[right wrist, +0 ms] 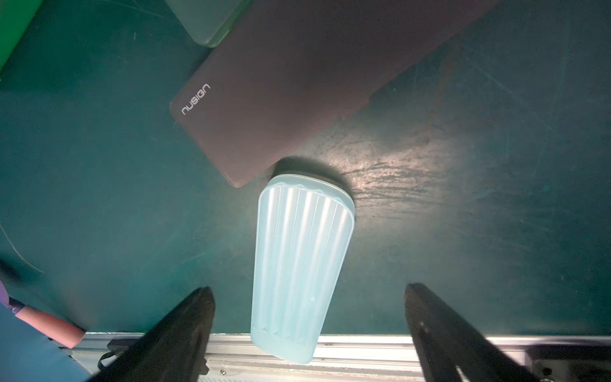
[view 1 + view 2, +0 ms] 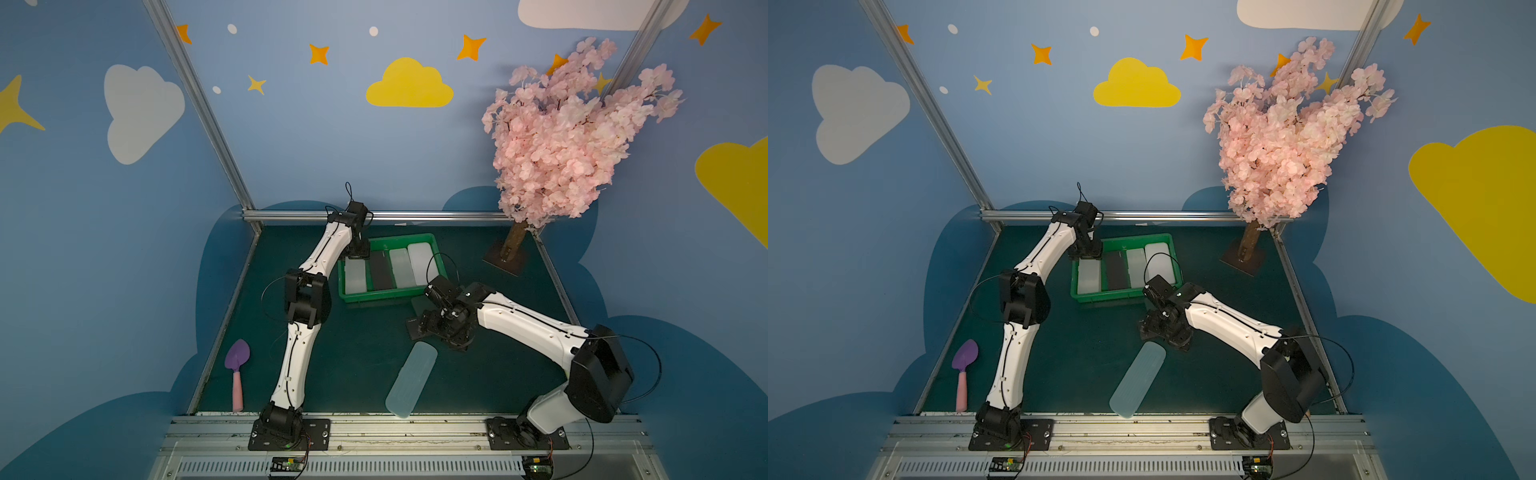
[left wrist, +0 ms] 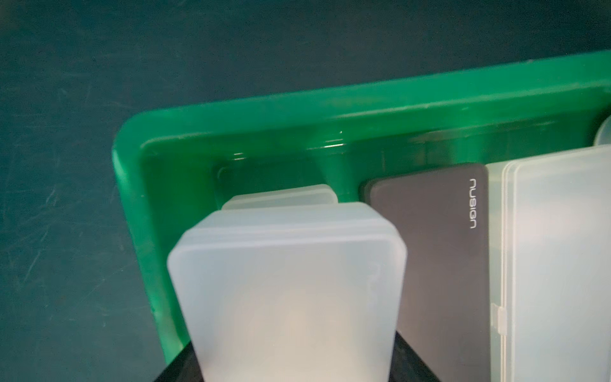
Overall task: Put the pencil case into the storage box
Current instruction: Place the pencil case at the storage box.
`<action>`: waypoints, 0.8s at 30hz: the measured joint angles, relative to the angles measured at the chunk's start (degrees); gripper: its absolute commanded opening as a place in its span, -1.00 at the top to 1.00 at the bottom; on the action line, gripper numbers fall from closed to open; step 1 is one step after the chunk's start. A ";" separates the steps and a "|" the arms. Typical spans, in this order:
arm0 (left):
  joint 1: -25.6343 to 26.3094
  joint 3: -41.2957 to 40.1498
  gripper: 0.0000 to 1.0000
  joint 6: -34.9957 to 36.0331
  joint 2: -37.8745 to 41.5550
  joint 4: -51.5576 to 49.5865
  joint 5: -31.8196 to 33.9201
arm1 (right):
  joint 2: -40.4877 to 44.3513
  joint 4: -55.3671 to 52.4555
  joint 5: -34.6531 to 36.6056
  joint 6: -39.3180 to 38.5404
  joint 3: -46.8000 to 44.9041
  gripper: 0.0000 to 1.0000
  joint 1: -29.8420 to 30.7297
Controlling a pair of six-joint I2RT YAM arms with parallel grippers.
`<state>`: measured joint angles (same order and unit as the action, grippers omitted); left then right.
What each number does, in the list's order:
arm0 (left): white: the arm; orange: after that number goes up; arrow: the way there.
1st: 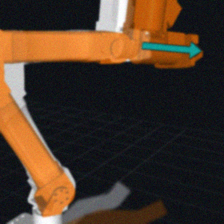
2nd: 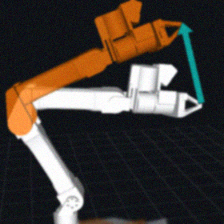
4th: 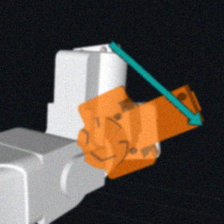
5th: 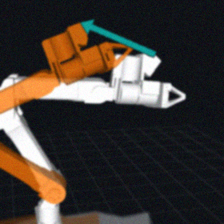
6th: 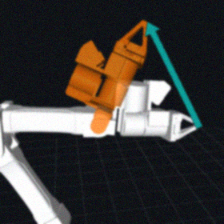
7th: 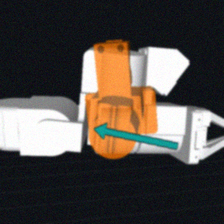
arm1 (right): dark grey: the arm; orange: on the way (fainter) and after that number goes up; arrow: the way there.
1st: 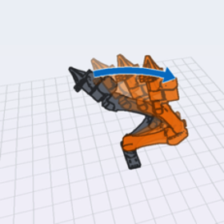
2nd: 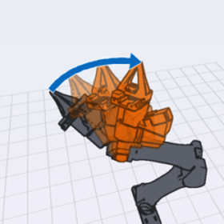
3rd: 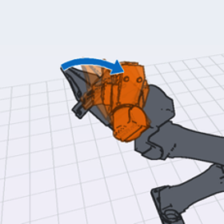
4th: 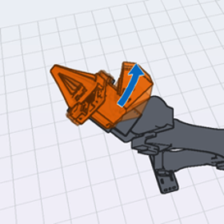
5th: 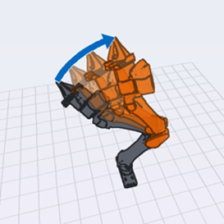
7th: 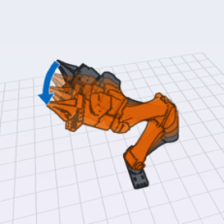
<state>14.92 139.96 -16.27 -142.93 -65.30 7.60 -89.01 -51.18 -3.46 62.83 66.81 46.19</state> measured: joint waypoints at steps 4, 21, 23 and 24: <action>-0.20 -0.04 -0.22 0.02 -0.02 0.00 -0.57 | 0.96 0.31 -0.02 -0.11 -0.02 -0.90 0.00; -0.66 -0.04 -0.51 0.13 -2.58 0.87 -2.32 | 5.31 4.76 -0.15 -0.07 -1.57 -0.90 -0.04; -0.68 0.26 -0.54 0.20 -2.69 0.50 -2.47 | 5.31 4.81 -0.22 -0.07 -1.57 -0.90 -0.04; -0.66 0.76 -0.56 0.20 -2.91 -0.09 -2.73 | 5.27 4.83 -0.26 -0.07 -1.57 -0.90 -0.04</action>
<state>14.26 140.73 -16.08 -145.84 -65.39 4.86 -83.74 -46.35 -3.73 62.76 65.23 46.15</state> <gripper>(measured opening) 0.769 0.949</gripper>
